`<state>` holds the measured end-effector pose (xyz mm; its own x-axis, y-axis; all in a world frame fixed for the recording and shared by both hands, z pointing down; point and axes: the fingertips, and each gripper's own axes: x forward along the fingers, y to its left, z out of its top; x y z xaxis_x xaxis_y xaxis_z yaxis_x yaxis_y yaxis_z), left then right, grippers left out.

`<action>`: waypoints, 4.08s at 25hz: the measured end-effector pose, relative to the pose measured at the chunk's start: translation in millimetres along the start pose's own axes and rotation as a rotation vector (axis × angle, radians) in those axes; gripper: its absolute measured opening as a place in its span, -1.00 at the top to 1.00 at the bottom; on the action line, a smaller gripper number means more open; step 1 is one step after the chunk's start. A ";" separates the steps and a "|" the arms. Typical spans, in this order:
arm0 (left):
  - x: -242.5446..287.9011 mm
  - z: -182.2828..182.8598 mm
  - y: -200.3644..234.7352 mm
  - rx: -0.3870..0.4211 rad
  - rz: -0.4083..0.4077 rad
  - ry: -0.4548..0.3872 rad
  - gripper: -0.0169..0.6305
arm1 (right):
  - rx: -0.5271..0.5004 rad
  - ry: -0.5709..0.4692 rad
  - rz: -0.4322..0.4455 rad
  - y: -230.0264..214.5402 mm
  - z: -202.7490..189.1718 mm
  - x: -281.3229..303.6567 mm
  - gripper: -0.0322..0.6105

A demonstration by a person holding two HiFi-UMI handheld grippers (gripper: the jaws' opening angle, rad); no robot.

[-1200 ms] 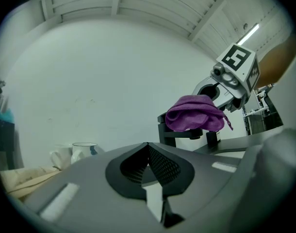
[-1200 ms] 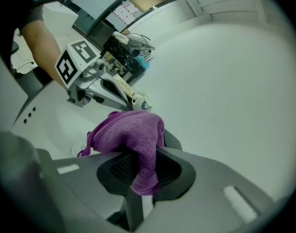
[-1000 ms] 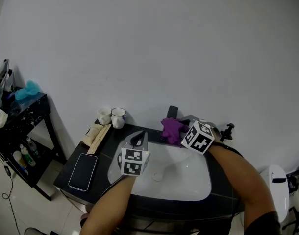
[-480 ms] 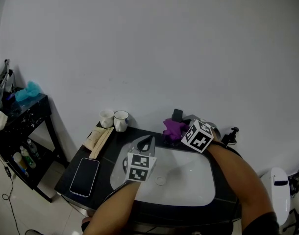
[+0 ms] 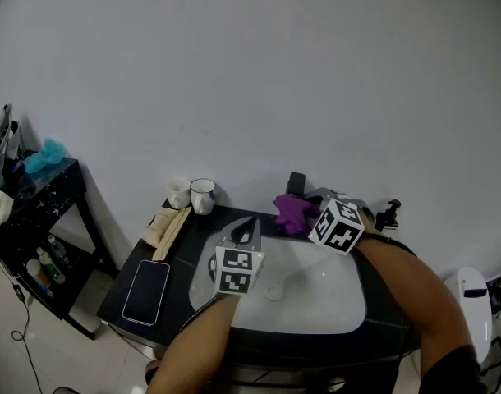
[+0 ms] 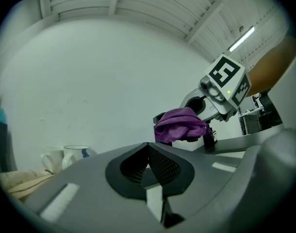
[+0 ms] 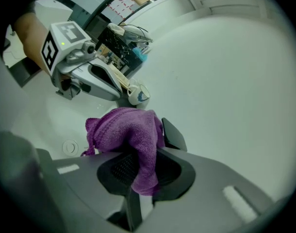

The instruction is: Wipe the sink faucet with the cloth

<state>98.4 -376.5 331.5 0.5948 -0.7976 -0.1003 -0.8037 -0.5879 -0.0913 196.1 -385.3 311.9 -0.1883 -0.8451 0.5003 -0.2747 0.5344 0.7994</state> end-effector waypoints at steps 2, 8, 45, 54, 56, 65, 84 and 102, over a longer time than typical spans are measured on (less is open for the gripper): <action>2.0 2.2 -3.6 0.005 -0.008 -0.001 0.89 | -0.005 -0.010 0.006 4.2 0.0 -11.1 0.68; -3.1 1.5 -6.5 0.029 -0.009 0.008 0.89 | 0.003 -0.056 0.041 25.1 10.3 -35.7 0.67; 4.4 -2.4 -6.1 -0.013 -0.026 0.012 0.90 | 0.240 -0.058 -0.245 31.1 -33.8 52.4 0.69; 0.6 -3.5 -2.4 -0.011 -0.011 0.020 0.89 | 0.163 0.041 -0.109 67.8 -50.2 72.4 0.69; -1.0 -4.5 -0.9 -0.015 -0.008 0.023 0.89 | 0.145 0.039 -0.102 69.1 -47.6 68.8 0.69; 1.7 -3.5 -4.9 -0.016 -0.020 0.015 0.90 | 0.013 0.089 -0.183 16.0 -73.9 14.5 0.69; 8.4 -0.5 -13.8 -0.019 -0.058 -0.003 0.90 | 0.170 0.115 -0.285 -65.0 -83.0 18.1 0.68; 9.4 -6.4 -10.7 -0.001 -0.043 0.019 0.89 | 0.056 0.192 -0.116 29.2 -115.8 52.5 0.68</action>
<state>112.6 -378.6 337.9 0.6284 -0.7740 -0.0773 -0.7775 -0.6218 -0.0944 287.4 -415.6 400.0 0.0294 -0.8851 0.4645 -0.3367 0.4287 0.8383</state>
